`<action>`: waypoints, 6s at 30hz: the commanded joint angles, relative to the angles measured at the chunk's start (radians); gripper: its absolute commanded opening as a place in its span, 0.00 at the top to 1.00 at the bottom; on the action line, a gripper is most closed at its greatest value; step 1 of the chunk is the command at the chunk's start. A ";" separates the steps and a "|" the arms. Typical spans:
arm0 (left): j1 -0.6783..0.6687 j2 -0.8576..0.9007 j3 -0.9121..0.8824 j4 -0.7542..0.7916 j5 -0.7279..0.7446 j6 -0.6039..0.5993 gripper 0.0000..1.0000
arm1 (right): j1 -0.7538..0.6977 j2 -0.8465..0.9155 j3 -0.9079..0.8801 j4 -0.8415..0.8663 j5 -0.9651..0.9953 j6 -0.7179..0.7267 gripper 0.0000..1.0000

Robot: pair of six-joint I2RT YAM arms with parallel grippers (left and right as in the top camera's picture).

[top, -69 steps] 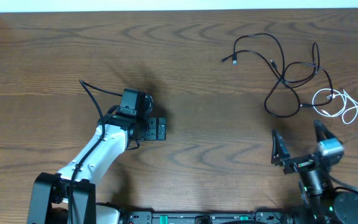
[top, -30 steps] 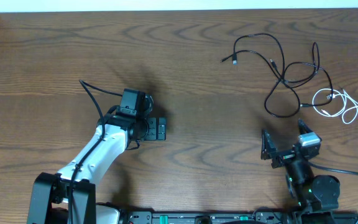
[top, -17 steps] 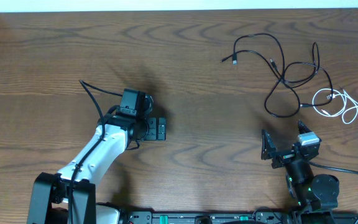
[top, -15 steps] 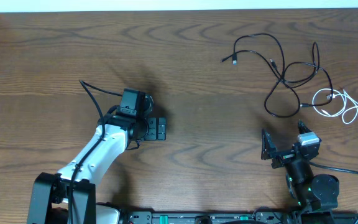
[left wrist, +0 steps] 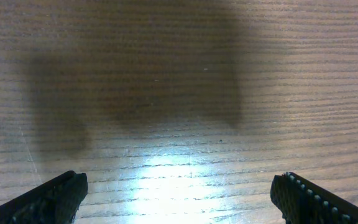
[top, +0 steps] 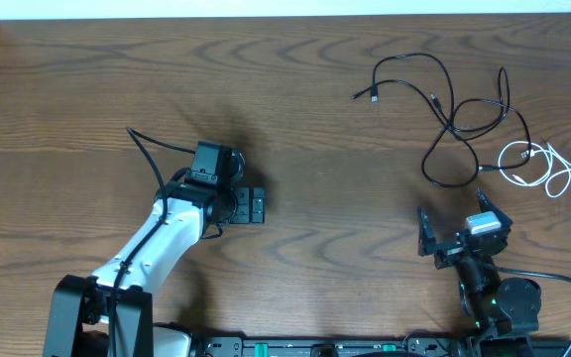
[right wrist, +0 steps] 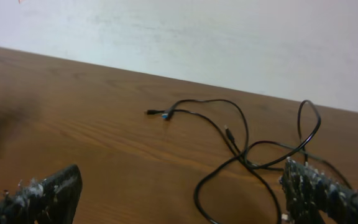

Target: Untangle cables

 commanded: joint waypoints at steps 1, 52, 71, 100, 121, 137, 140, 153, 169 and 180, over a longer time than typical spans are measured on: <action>0.003 0.011 -0.006 -0.003 -0.003 0.006 0.00 | -0.005 -0.001 -0.003 -0.002 0.000 -0.069 0.01; 0.003 -1.014 -0.059 -0.463 -0.156 0.069 0.00 | -0.006 -0.001 -0.003 -0.002 0.000 -0.069 0.01; 0.003 -1.373 -0.404 -0.456 -0.104 0.066 0.00 | -0.006 -0.001 -0.003 -0.002 0.000 -0.069 0.01; 0.003 -1.484 -0.447 0.164 -0.096 0.066 0.01 | -0.006 -0.001 -0.003 -0.002 0.000 -0.069 0.01; 0.003 -1.484 -0.664 0.602 -0.053 0.066 0.00 | -0.006 -0.001 -0.003 -0.002 0.000 -0.069 0.01; 0.060 -1.484 -0.741 0.436 -0.051 0.066 0.00 | -0.005 -0.001 -0.003 -0.002 0.000 -0.069 0.01; 0.084 -1.484 -0.741 0.361 -0.052 0.066 0.00 | -0.006 -0.001 -0.003 -0.002 0.000 -0.069 0.01; 0.143 -1.484 -0.741 0.364 -0.053 0.066 0.00 | -0.006 -0.001 -0.003 -0.002 0.000 -0.069 0.01; 0.144 -1.481 -0.741 0.364 -0.052 0.066 0.00 | -0.005 -0.001 -0.003 -0.002 0.000 -0.069 0.01; 0.144 -1.481 -0.741 0.364 -0.053 0.066 0.00 | -0.005 -0.001 -0.003 -0.002 0.000 -0.069 0.01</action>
